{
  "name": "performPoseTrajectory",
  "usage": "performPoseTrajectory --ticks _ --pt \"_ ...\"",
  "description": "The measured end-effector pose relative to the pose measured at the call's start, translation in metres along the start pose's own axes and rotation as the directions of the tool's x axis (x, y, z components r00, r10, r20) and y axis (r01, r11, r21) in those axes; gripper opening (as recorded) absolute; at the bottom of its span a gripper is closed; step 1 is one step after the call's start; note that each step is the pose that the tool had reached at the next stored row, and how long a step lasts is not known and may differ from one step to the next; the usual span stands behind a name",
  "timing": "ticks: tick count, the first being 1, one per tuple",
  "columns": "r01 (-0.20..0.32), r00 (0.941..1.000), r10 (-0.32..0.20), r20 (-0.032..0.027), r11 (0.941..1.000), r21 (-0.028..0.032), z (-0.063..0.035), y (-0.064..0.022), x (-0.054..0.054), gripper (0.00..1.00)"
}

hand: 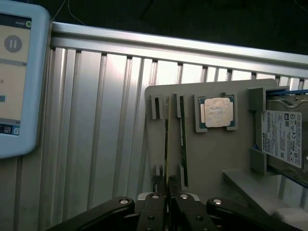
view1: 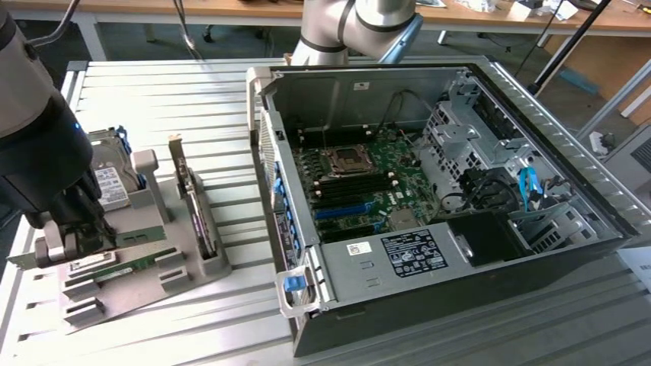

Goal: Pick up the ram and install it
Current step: 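Pick up the ram and move it above insertion slot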

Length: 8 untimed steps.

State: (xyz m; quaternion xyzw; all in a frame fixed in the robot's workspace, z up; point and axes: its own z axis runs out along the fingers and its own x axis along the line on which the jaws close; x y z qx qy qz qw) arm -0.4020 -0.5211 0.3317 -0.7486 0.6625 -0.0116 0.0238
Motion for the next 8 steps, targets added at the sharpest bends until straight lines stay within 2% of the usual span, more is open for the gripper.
performPoseTrajectory --ticks 8 --pt "0.0 1.0 0.0 0.0 1.0 0.0001 -0.0178 -0.0009 0.0 0.15"
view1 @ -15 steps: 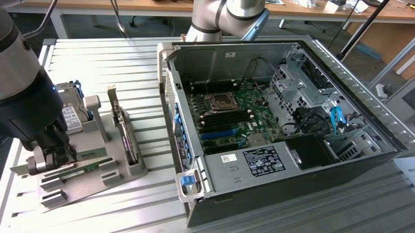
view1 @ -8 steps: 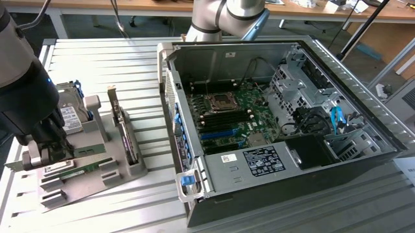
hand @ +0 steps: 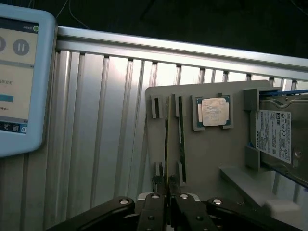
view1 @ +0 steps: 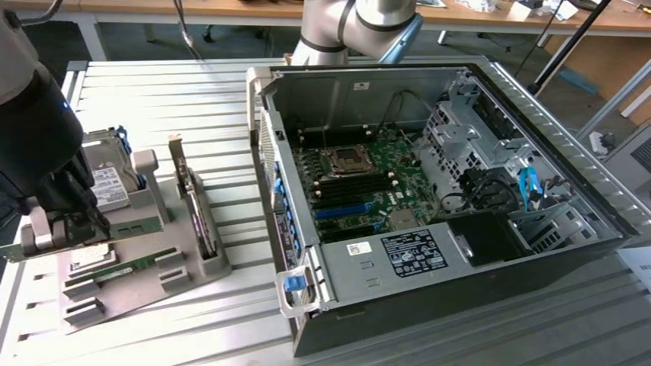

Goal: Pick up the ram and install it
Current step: 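Pick up the ram and move it above insertion slot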

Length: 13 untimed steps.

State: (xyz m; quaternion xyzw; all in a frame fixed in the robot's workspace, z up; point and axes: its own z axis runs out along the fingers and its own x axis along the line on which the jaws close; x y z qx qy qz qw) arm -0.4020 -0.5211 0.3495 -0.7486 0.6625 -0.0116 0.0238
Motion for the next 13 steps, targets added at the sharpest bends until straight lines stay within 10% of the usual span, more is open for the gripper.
performPoseTrajectory --ticks 13 --pt "0.0 1.0 0.0 0.0 1.0 0.0 -0.031 -0.0016 0.0 0.15"
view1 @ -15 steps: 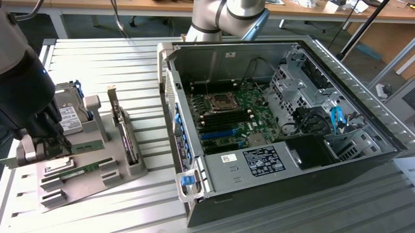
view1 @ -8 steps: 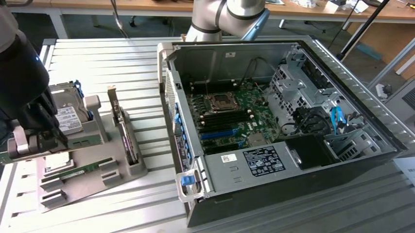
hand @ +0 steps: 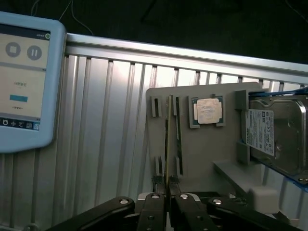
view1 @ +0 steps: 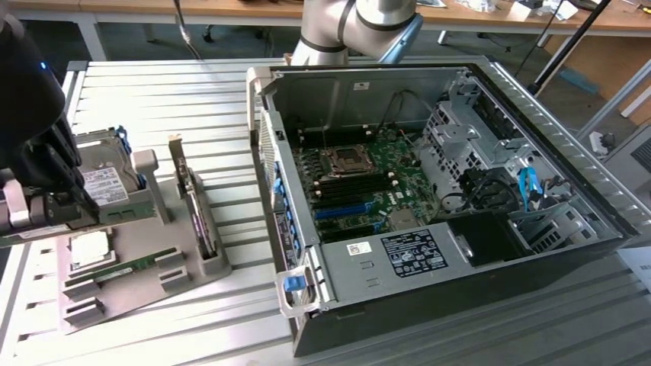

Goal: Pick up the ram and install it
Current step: 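Pick up the ram and move it above insertion slot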

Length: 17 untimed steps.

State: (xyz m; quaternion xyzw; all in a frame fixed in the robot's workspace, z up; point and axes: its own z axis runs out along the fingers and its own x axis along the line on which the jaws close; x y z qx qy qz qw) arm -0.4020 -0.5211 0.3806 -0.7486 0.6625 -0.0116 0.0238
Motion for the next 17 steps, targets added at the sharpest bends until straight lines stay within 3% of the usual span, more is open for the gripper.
performPoseTrajectory --ticks 17 --pt "0.0 1.0 0.0 0.0001 1.0 0.0 -0.034 -0.0017 0.0 0.15"
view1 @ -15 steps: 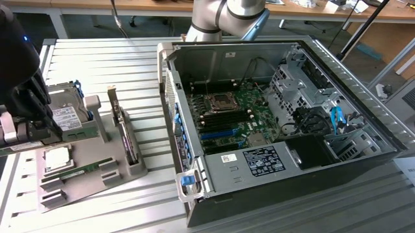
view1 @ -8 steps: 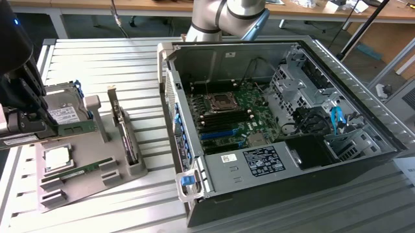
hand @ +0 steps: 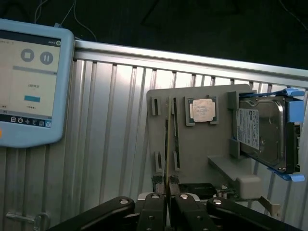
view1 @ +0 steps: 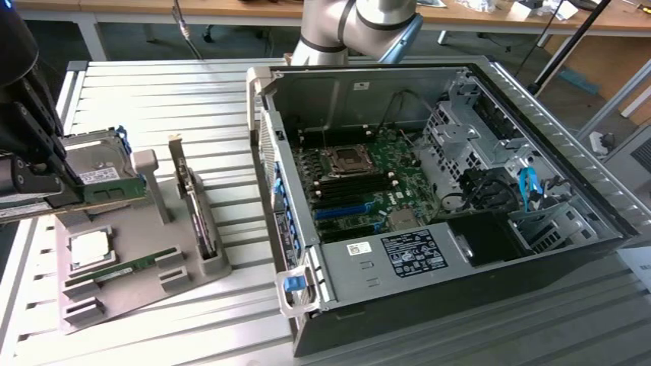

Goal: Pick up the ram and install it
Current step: 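Pick up the ram and move it above insertion slot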

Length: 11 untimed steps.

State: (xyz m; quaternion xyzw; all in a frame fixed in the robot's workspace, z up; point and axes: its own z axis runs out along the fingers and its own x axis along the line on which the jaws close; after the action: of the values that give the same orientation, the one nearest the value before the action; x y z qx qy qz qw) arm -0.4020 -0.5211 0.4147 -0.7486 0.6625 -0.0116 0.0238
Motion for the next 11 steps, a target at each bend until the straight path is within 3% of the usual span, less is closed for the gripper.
performPoseTrajectory --ticks 8,11 --pt "0.0 1.0 0.0 -0.0002 1.0 -0.0002 -0.001 -0.0005 0.0 0.15" --pt "0.0 1.0 0.0 -0.0001 1.0 -0.0001 -0.0004 -0.0107 0.001 0.15"
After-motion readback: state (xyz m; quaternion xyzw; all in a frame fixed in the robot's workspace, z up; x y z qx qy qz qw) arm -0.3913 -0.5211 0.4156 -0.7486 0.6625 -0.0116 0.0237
